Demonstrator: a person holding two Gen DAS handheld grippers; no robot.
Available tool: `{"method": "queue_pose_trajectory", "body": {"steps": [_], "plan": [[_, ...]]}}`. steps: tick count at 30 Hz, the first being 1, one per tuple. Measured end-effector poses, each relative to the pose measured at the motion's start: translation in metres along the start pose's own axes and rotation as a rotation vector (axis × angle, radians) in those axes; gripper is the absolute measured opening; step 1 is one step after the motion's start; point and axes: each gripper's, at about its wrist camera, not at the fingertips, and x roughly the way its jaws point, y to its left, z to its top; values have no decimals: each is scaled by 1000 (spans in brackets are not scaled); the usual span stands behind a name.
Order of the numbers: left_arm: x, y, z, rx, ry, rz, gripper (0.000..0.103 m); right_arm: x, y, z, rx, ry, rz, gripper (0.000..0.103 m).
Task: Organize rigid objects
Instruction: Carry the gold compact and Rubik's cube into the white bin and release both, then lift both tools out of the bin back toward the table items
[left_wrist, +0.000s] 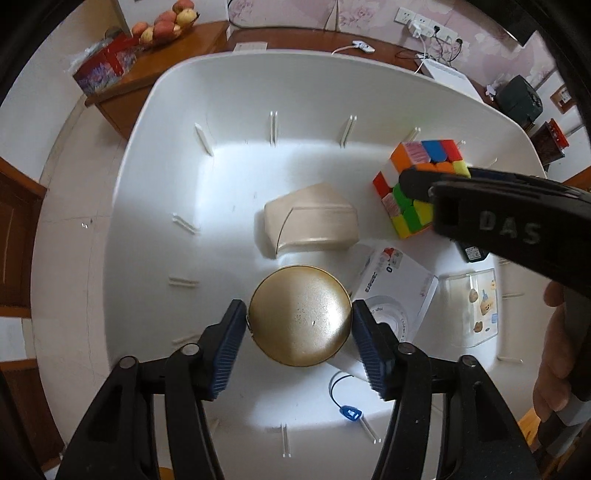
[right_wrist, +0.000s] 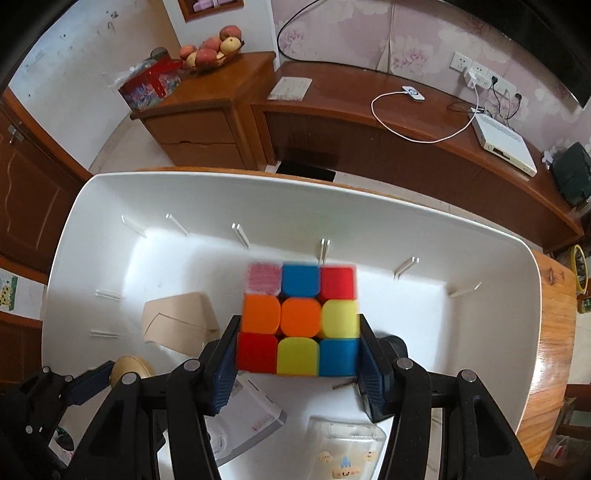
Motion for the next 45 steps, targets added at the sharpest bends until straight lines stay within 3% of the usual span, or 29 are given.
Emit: {"method": "queue_pose_trajectory", "body": {"steps": [2,5,14,17,29,38,45], "plan": [[-2,-1,-1,-13,3,-39,75,-4,0,-1,-5,-14,-1,61],[-10,-7,-4,3,-14,-38,85,-13,1,-2,-17,-44,-4,65],[-42,-12,-17,42,-76,-29,88,-52,-6,-17,9,-110,17,65],[-55,-11,-24,46,-101,-31,95,-66,-10,-26,31,-129,23,65],[-112,-8,-61,85,-198,-44,96,-137,-19,-91,90,-210,28,65],[-149,-19,-105,200,-257,-32,96,-194,-11,-151,83,-287,-3,65],[-153,-20,-138,231,-238,-58,96,-216,-5,-199,73,-317,-55,70]]}}
